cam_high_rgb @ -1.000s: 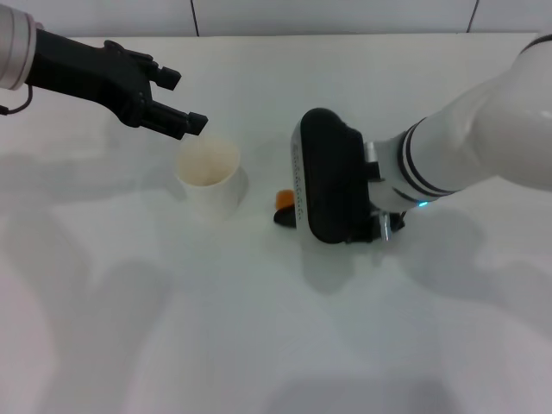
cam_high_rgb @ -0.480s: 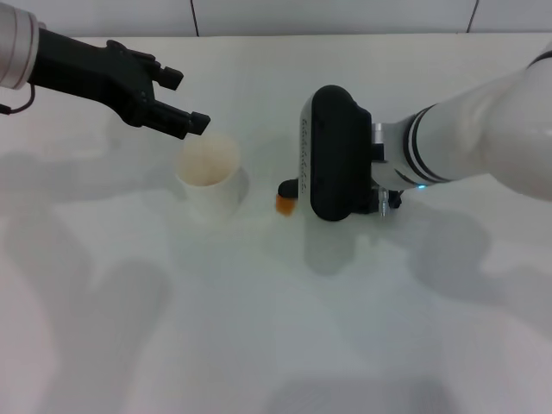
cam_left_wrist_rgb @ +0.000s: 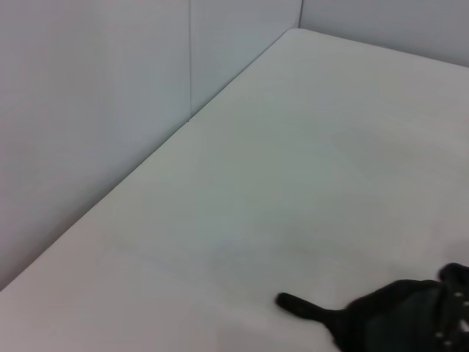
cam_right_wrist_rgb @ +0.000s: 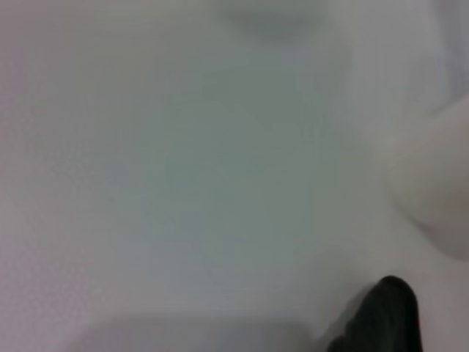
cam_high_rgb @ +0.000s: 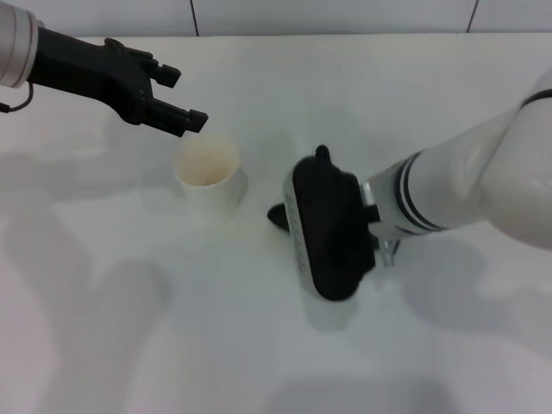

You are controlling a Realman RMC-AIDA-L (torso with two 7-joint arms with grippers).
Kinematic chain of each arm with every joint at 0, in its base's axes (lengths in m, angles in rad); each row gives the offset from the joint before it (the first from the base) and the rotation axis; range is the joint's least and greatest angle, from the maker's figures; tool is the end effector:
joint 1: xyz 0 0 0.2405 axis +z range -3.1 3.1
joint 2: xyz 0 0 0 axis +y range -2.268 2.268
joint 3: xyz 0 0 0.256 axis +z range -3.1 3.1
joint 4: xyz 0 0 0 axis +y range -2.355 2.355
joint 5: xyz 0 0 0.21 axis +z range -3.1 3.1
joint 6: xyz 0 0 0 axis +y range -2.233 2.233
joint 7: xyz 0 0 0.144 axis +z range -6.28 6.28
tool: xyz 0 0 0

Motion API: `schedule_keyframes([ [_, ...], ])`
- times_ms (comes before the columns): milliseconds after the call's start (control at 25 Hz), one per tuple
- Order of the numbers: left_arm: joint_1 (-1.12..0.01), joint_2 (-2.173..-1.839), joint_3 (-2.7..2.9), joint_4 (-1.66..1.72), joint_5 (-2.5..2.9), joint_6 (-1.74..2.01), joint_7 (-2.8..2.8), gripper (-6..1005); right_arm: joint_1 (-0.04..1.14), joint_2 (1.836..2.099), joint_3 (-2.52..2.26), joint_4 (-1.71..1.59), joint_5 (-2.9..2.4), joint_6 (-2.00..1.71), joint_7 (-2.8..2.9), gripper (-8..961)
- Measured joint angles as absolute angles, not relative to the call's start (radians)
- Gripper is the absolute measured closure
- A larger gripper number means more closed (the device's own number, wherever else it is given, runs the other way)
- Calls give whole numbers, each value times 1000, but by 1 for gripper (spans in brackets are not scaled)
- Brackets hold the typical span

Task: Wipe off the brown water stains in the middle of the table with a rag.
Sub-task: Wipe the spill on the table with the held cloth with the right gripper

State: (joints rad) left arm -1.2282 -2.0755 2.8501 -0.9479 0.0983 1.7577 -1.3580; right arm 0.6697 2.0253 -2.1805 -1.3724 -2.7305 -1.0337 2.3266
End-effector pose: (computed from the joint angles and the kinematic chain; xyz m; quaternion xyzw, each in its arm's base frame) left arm -0.1806 0.4098 0.0621 -0.9764 -0.1645 -0.0348 0.1358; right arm 0.1211 0.3272 -0.1133 -0.9313 -0.1995 -0.2497 0.1745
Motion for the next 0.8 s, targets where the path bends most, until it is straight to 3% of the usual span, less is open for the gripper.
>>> schedule_keyframes([
  [400, -1230, -2075, 2850, -948, 98, 1746, -1354, 138, 585, 2027, -2189, -1475, -2731, -1095, 2193, 885],
  [800, -1232, -2075, 2850, -946, 98, 1746, -1360, 138, 618, 2028, -2107, -1304, -2741, -819, 2274, 886],
])
